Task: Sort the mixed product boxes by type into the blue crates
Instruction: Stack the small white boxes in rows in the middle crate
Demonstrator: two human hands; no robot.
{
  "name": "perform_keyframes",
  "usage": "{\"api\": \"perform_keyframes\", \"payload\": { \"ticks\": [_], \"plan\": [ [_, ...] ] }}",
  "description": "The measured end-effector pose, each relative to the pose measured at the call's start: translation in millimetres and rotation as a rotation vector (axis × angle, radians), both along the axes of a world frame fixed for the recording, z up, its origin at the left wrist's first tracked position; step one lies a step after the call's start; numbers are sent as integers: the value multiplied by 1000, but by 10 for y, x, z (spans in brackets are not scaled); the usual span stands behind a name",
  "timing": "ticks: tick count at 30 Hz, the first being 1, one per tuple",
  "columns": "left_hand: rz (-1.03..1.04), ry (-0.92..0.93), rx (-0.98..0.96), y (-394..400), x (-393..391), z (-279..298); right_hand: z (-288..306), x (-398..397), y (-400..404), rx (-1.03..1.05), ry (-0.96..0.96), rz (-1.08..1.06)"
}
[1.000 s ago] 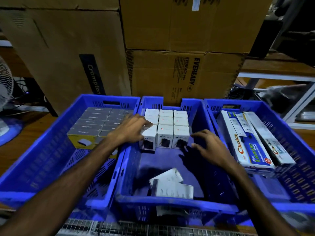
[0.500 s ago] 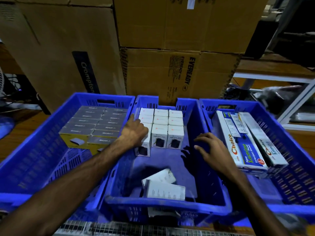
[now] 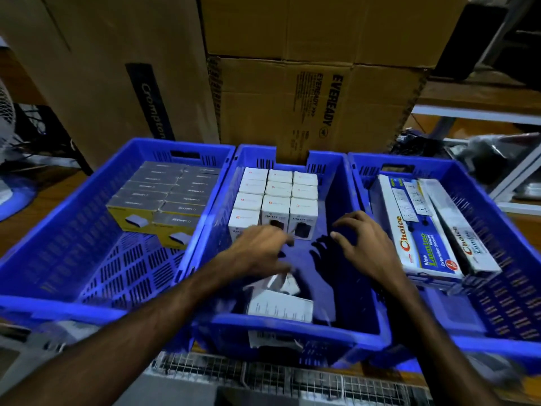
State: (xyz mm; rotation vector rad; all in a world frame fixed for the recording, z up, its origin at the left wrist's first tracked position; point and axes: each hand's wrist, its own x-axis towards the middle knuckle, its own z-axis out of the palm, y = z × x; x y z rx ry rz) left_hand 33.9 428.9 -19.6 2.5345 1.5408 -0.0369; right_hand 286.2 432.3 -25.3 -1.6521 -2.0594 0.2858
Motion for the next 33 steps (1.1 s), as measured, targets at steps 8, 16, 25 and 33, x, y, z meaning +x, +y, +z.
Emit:
{"api": "perform_keyframes", "payload": {
  "ticks": [8, 16, 25, 33],
  "plan": [
    [34, 334, -413, 85, 480, -206, 11, -6, -15, 4, 18, 11],
    [95, -22, -409, 244, 150, -222, 69, 3, -48, -14, 36, 7],
    [202, -931, -511, 252, -443, 0, 76, -71, -103, -5, -37, 71],
    [111, -1277, -575, 190, -533, 30, 121, -396, -242, -131, 284, 266]
  ]
}}
